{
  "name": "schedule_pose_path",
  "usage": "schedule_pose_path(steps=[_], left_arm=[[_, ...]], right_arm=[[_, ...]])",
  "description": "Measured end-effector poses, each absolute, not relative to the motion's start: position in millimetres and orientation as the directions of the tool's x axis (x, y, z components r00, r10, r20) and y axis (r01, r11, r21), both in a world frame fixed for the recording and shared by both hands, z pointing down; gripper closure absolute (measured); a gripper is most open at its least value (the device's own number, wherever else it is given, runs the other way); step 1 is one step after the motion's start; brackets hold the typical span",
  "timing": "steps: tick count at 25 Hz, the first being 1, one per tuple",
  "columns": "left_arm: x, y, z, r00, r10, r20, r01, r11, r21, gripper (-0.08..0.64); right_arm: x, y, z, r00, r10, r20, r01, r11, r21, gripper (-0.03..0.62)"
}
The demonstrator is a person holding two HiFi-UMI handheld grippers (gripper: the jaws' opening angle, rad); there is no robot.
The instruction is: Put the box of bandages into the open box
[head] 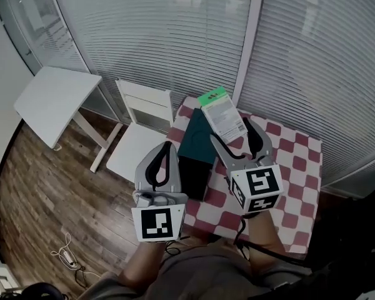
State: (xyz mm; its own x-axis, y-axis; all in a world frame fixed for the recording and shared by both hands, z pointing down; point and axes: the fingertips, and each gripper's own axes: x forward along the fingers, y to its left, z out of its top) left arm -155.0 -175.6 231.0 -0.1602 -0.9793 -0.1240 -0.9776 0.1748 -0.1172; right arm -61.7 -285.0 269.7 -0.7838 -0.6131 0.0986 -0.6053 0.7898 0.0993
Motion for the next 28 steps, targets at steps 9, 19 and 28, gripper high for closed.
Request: schedule_pose_path(steps=[9, 19, 28], left_arm=[[-223, -135, 223, 0.016, -0.991, -0.131, -0.993, -0.001, -0.118, 0.560], [-248, -107, 249, 0.129, -0.989, -0.076, -0.988, -0.122, -0.092, 0.560], [-238, -104, 298, 0.179, -0.983, 0.035, -0.981, -0.181, -0.075, 0.560]], right_arm=[[-102, -230, 264, -0.637, -0.765, 0.096, -0.755, 0.644, 0.120, 0.210], [-110, -185, 304, -0.520, -0.835, 0.182, -0.834, 0.542, 0.103, 0.209], [-97, -169, 387, -0.469, -0.826, 0.311, -0.866, 0.500, 0.023, 0.209]])
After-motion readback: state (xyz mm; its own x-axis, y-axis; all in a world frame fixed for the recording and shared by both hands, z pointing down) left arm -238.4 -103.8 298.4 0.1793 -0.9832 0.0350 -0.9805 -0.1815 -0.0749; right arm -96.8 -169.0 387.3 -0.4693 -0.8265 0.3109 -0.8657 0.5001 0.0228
